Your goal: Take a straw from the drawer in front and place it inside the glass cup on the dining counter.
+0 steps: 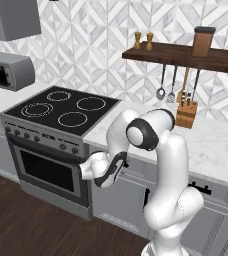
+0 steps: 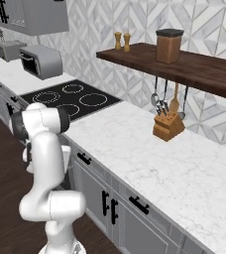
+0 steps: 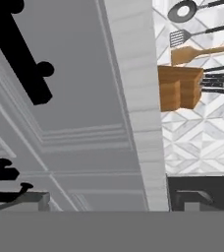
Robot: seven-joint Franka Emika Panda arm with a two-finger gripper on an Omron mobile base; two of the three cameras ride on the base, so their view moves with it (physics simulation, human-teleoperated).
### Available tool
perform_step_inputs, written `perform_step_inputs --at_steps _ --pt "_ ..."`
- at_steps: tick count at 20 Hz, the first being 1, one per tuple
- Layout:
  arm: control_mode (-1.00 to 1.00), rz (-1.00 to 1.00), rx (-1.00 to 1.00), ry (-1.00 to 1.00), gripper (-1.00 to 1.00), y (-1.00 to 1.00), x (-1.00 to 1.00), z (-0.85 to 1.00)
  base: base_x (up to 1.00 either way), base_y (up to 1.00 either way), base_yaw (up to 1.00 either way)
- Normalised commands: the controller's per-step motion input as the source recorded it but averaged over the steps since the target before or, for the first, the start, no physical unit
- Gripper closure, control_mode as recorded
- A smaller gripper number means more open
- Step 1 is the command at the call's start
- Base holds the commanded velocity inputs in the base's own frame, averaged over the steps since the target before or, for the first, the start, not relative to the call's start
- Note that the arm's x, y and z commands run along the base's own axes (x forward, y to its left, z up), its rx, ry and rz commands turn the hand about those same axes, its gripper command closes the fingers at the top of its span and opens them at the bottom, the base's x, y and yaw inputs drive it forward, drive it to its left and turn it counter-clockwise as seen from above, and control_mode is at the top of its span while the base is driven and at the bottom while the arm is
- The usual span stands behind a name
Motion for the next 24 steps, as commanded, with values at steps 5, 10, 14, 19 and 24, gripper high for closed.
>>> perform_step_inputs --at_steps 5,10,14,19,24 --pt "-1.00 0.00 -0.11 -0.01 -1.00 0.14 0.24 -0.06 0.00 0.00 0.00" --pt "-1.00 0.03 -0.01 0.00 -1.00 0.02 0.34 -0.24 0.00 0.00 0.00" --pt "-1.00 0.05 -0.01 0.00 -1.00 0.00 0.29 -0.40 0.00 0.00 0.00" --pt "-1.00 0.05 -0.03 0.00 -1.00 0.00 0.38 -0.28 0.00 0.00 0.00" --pt "-1.00 0.11 -0.01 0.00 -1.00 0.00 0.47 -0.13 0.00 0.00 0.00"
